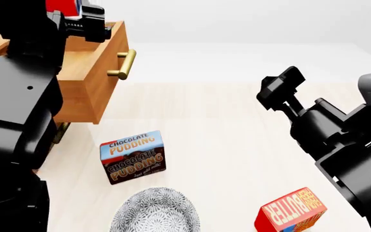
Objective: Put the butter at the front in the top drawer of the cabinet and close it.
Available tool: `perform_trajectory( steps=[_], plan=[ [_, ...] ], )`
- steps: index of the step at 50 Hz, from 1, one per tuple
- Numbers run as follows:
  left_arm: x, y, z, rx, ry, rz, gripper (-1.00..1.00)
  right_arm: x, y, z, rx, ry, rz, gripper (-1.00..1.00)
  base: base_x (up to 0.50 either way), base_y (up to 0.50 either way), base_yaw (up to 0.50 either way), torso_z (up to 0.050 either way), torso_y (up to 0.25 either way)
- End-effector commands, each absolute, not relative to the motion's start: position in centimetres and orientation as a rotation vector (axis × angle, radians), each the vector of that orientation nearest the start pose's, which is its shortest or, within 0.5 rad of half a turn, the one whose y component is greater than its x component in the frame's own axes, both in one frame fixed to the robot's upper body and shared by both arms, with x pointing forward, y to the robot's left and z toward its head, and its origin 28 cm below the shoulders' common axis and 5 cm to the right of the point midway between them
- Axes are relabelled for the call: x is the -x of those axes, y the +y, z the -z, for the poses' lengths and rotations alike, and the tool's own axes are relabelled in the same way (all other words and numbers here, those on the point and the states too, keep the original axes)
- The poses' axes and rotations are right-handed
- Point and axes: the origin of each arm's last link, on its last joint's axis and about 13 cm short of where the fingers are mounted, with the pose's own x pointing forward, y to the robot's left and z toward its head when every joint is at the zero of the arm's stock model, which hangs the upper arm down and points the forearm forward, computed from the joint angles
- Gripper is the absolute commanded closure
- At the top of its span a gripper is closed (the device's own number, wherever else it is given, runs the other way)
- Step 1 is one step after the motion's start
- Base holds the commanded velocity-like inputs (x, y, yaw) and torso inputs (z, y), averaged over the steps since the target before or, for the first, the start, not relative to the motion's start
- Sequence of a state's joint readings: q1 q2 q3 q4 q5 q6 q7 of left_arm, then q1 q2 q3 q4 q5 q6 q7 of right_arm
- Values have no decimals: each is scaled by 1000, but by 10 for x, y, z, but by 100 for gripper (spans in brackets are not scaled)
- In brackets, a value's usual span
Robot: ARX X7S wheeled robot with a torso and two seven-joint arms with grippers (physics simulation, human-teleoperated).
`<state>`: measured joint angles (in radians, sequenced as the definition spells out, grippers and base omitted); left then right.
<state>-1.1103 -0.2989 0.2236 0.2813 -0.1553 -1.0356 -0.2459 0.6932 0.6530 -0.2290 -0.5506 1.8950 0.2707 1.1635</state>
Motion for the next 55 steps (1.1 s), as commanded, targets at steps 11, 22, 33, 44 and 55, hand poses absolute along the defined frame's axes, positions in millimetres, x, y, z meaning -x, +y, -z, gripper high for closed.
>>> perform_trajectory(
  steps=[11,22,33,44,55],
  plan=[
    [-317,245,-316,-240,-338,-259,100,-217,-112,-271,-800,203,-61,-100,0,0,0,1,1],
    [-324,249,-317,-246,-312,-270,100,-215,-112,-271,-801,201,-59,-100,0,0,0,0,2],
    [-330,252,-317,-244,-292,-277,100,-216,-111,-271,-800,203,-60,-100,0,0,0,1,1],
    [-338,255,-312,-240,-267,-282,100,-217,-111,-270,-803,207,-60,-100,0,0,0,0,2],
    [-341,259,-309,-229,-244,-290,100,-217,-111,-269,-804,206,-62,-100,0,0,0,1,1]
  ],
)
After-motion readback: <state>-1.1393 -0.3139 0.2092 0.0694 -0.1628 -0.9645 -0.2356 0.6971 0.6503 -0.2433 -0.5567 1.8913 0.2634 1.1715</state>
